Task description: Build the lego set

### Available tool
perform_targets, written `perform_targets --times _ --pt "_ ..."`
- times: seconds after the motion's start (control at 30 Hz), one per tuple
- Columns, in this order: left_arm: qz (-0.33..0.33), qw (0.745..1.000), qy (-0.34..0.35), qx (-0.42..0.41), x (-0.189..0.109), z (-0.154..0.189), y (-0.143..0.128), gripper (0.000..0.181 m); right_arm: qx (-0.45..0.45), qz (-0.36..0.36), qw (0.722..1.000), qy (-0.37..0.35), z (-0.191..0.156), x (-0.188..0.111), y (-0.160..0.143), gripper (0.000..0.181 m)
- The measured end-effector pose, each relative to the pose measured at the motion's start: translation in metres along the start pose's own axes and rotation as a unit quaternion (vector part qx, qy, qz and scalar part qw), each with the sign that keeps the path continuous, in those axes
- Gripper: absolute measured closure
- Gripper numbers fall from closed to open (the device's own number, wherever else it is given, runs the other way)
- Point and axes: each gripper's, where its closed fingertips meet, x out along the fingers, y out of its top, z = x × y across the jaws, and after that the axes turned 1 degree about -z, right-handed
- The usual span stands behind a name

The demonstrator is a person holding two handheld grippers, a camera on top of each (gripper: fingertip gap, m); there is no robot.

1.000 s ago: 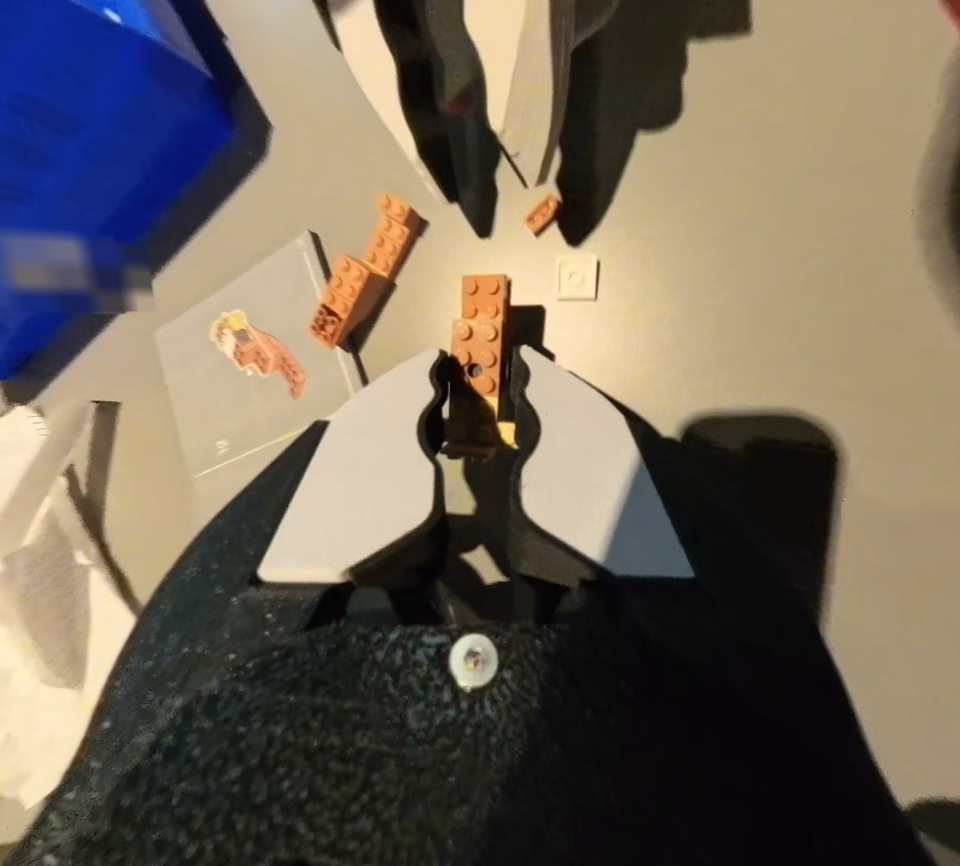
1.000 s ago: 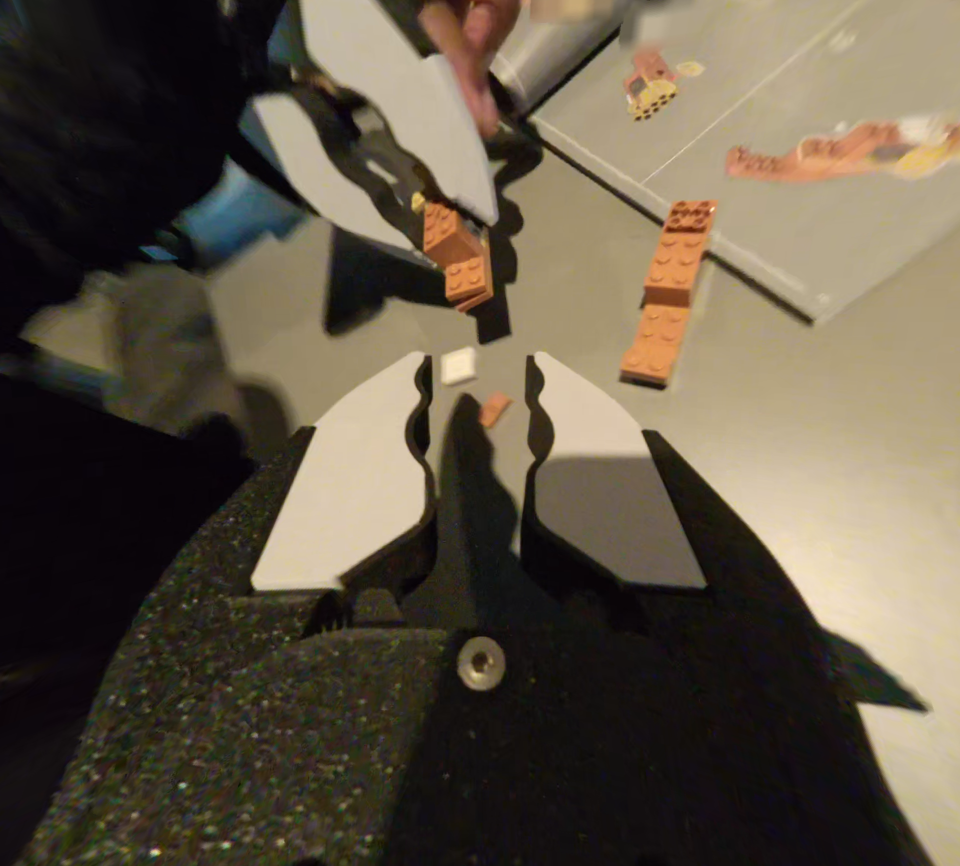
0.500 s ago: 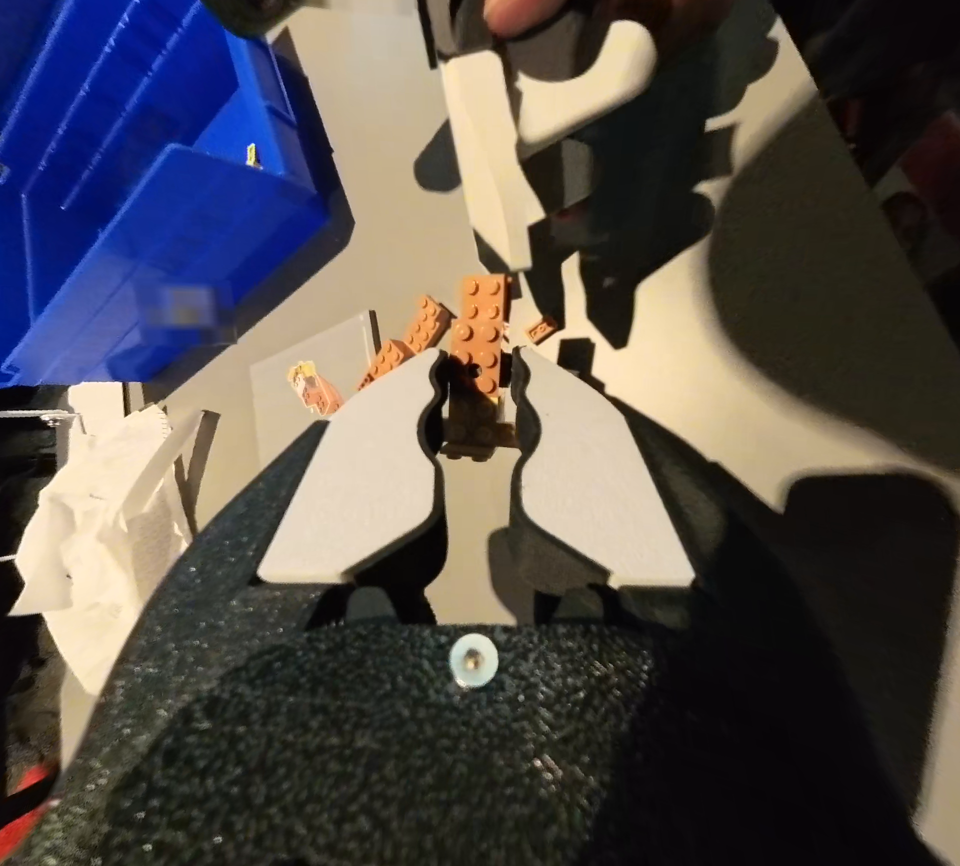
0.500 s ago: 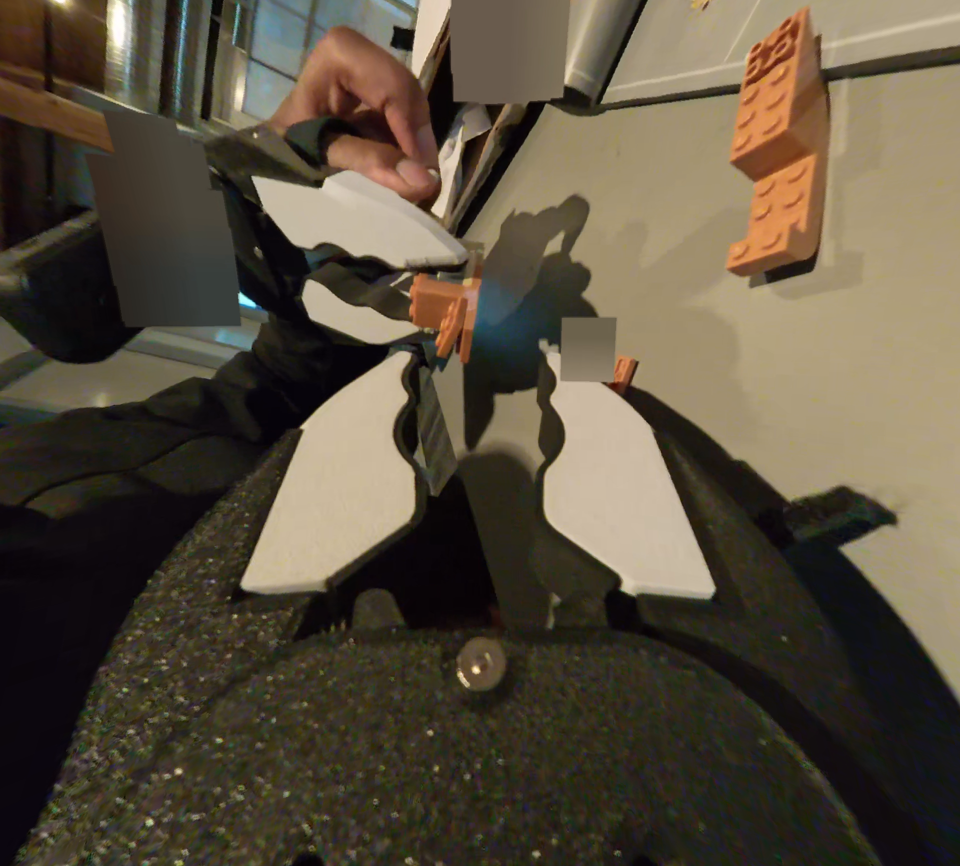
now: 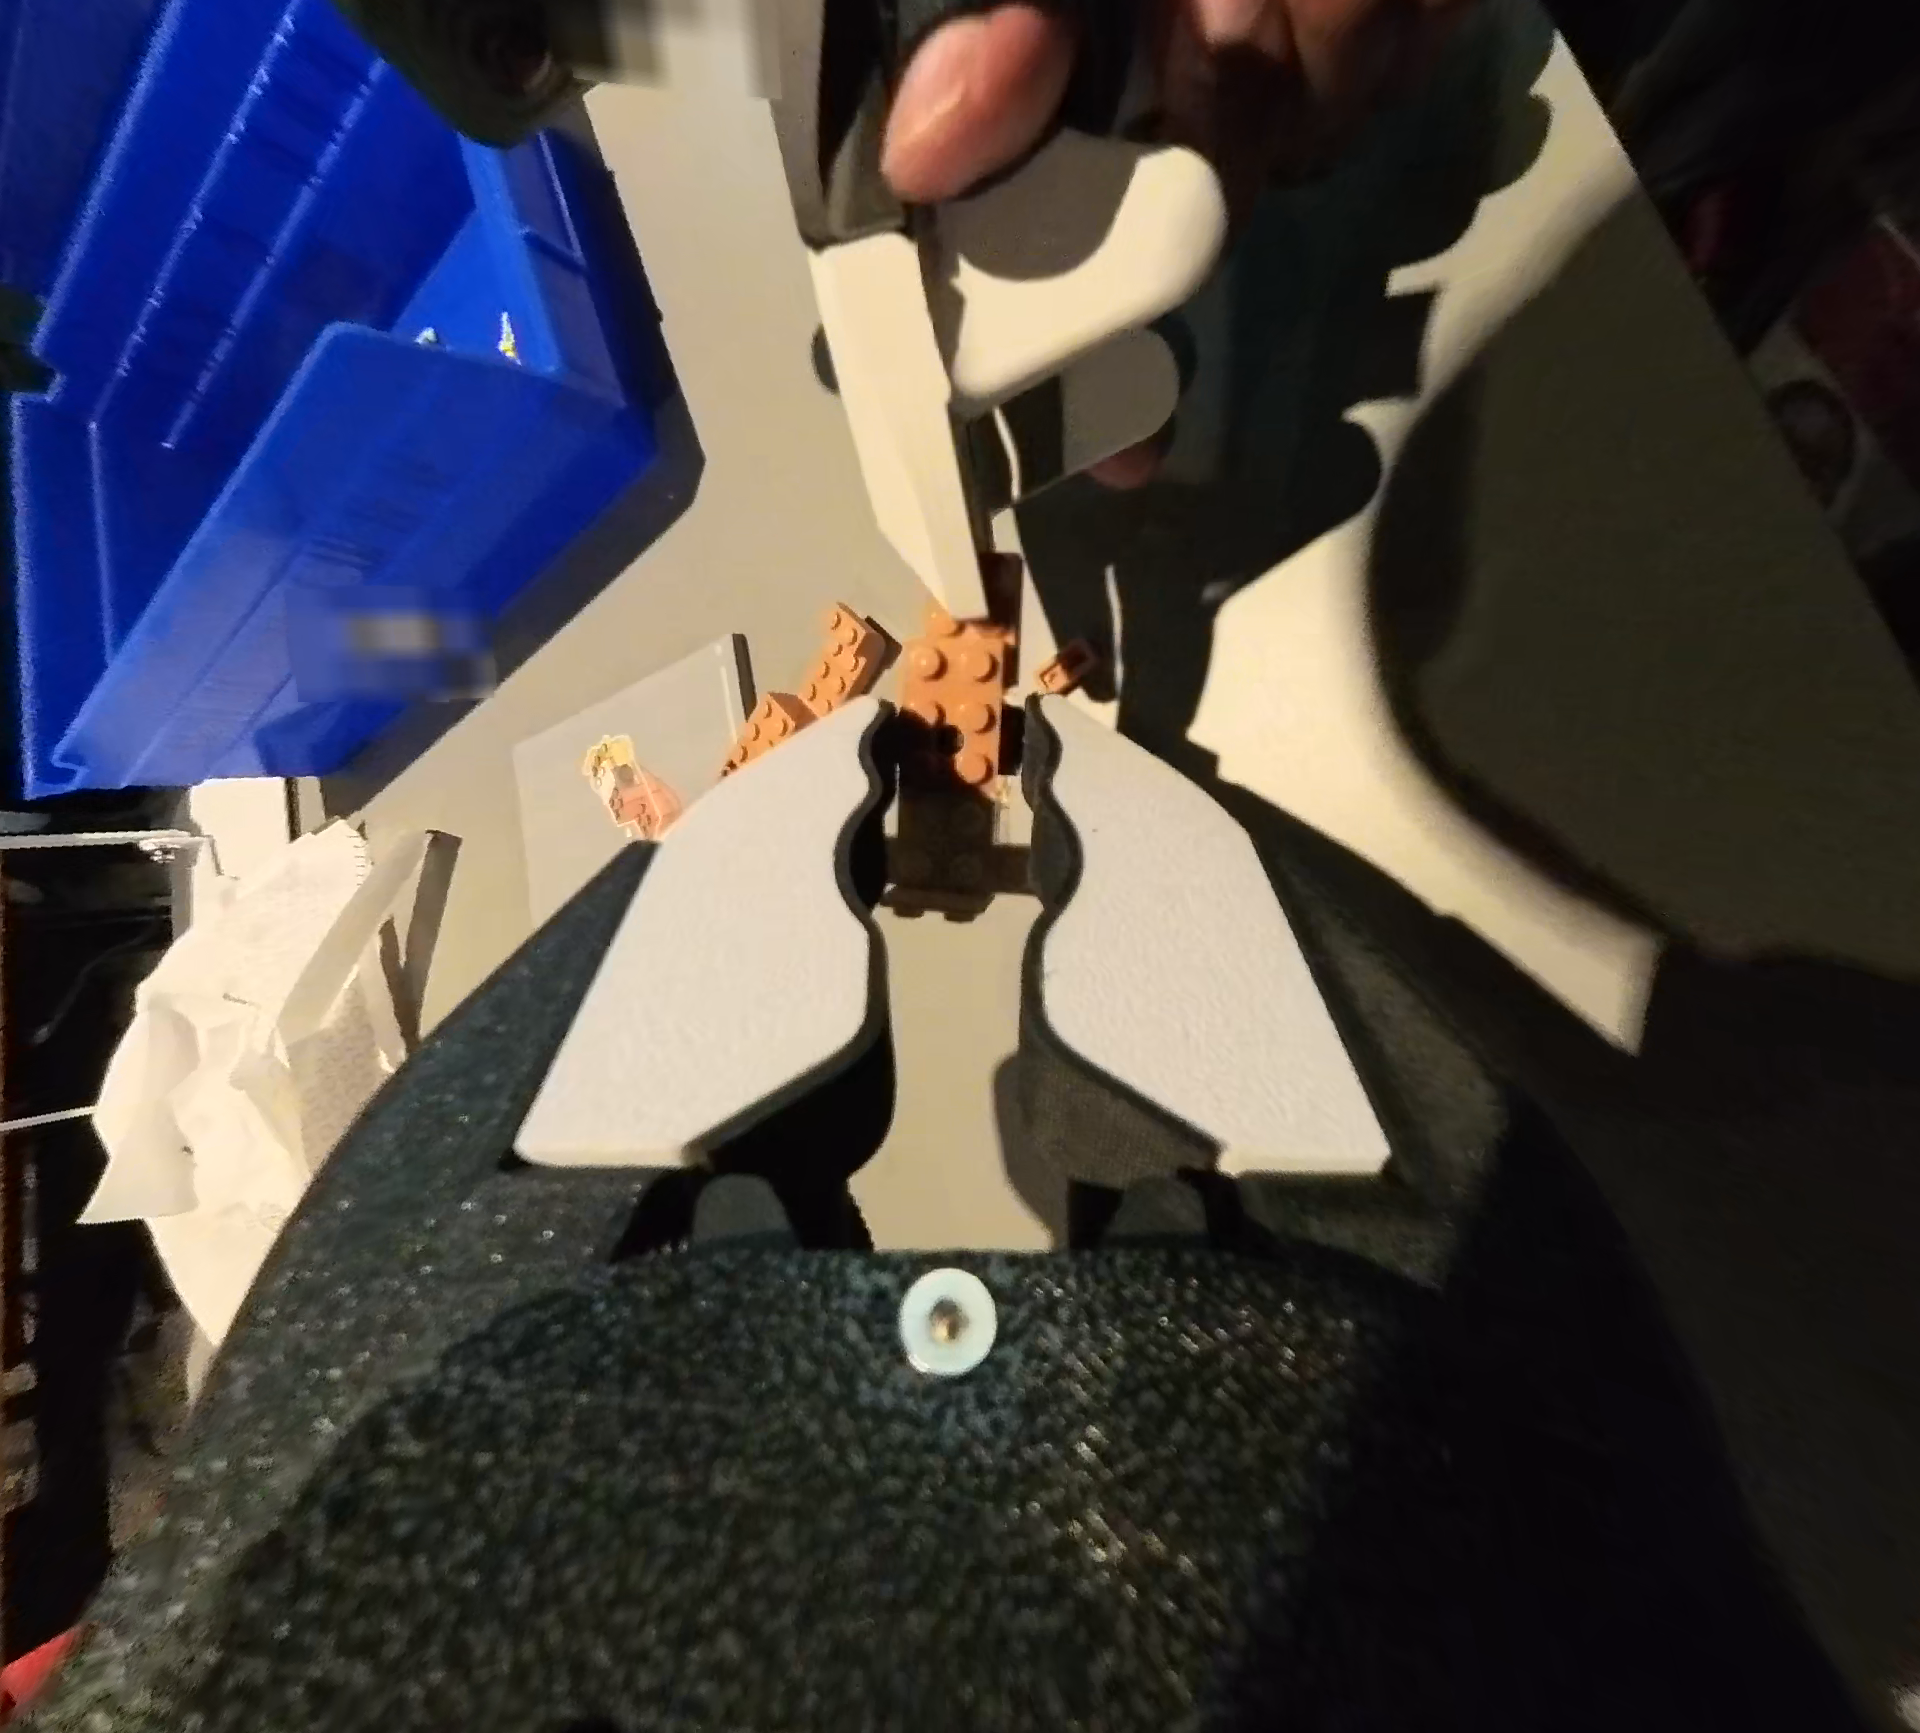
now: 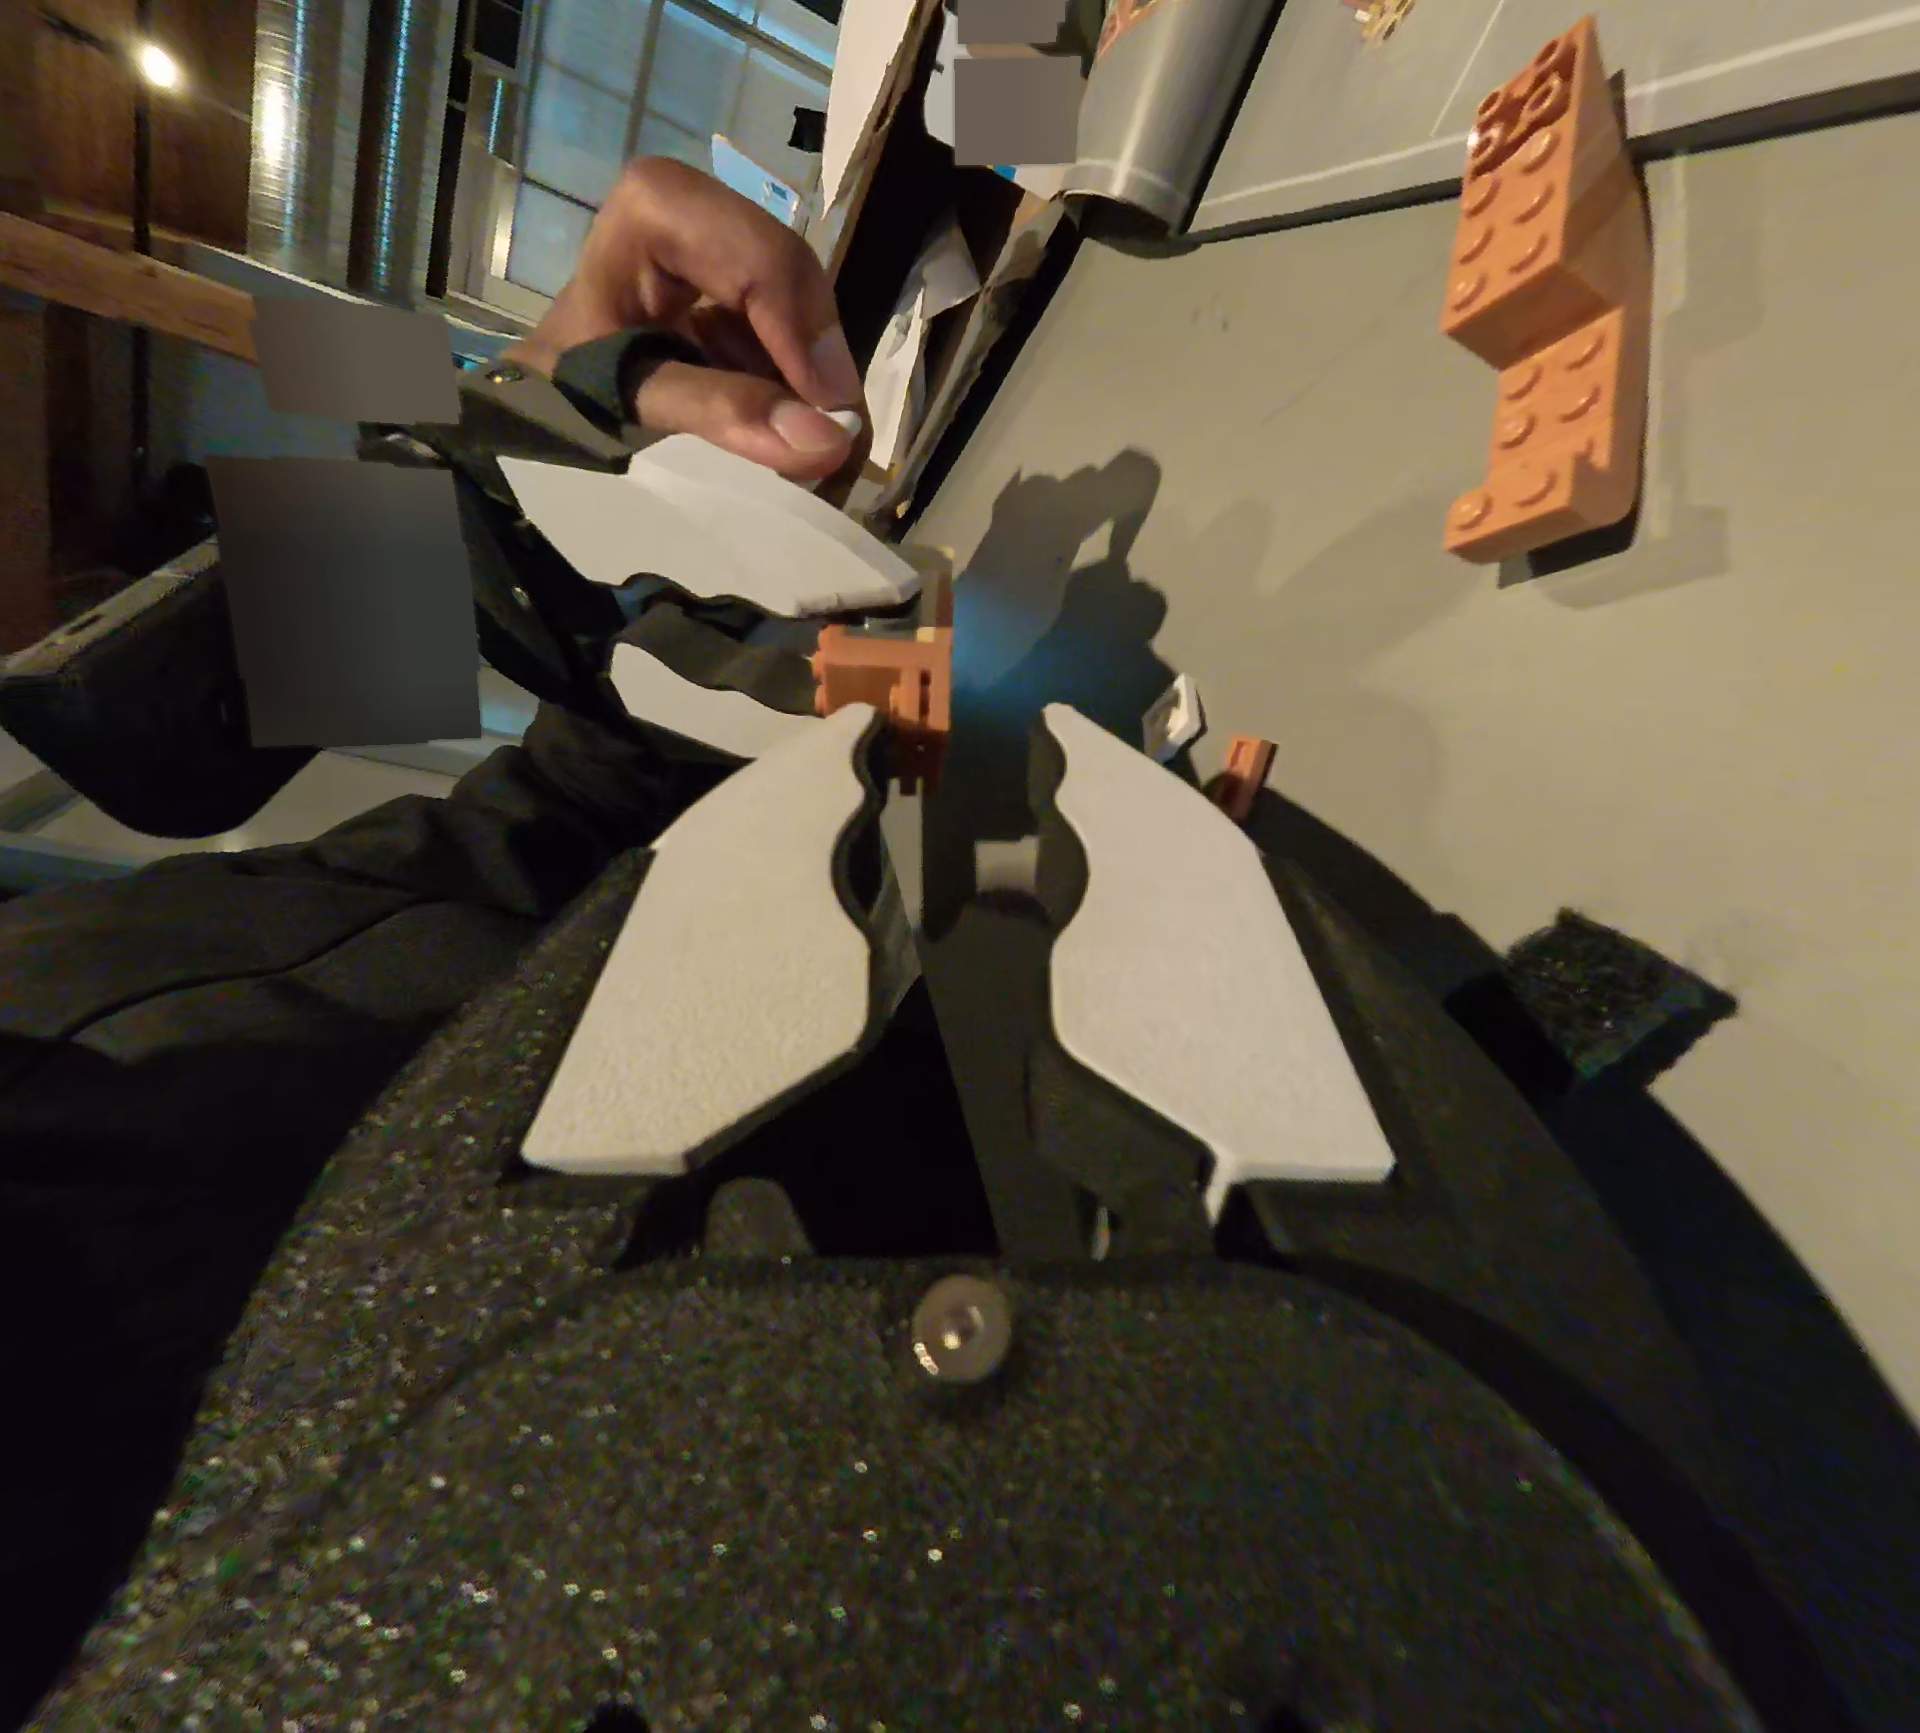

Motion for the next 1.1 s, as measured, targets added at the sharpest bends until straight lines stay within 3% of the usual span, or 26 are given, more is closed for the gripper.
perform_targets --times 0.2,1.1 --pt "0.0 1.0 0.009 -0.005 -0.002 0.001 0.0 0.159 -0.014 0.004 1.0 -0.006 -0.002 0.003 0.001 0.168" --pt "0.031 0.998 0.037 -0.03 -0.014 0.01 -0.007 0.159 -0.04 -0.011 0.999 -0.003 -0.01 0.019 -0.003 0.17"
